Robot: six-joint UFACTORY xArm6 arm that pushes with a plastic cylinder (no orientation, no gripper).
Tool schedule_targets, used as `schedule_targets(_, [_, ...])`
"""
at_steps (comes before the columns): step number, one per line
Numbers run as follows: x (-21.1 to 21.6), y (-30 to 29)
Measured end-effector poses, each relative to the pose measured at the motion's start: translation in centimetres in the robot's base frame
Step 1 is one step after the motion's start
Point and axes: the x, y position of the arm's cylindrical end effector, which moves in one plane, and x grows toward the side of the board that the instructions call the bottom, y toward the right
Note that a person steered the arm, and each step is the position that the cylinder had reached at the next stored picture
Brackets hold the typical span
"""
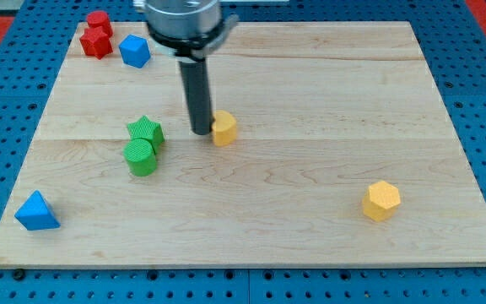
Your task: Push yellow star into yellow hexagon
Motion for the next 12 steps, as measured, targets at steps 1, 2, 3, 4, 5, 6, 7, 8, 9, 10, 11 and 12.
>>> schedule_targets(1, [-0.4,2.1])
schedule_targets(2, [-1.1,2.6])
schedule_targets(3, [-1.4,4.5])
schedule_targets(4, [-1.9,7.4])
schedule_targets(5, [-2.0,8.1])
schedule_targets(6, [0.4,10.6])
schedule_targets(7, [2.2,13.4])
schedule_targets(8, [5.0,13.5])
schedule_targets(9, [5.4,10.1])
schedule_targets(10, [6.7,9.2])
schedule_targets(11, [8.7,11.2])
schedule_targets(12, [9.9,13.2])
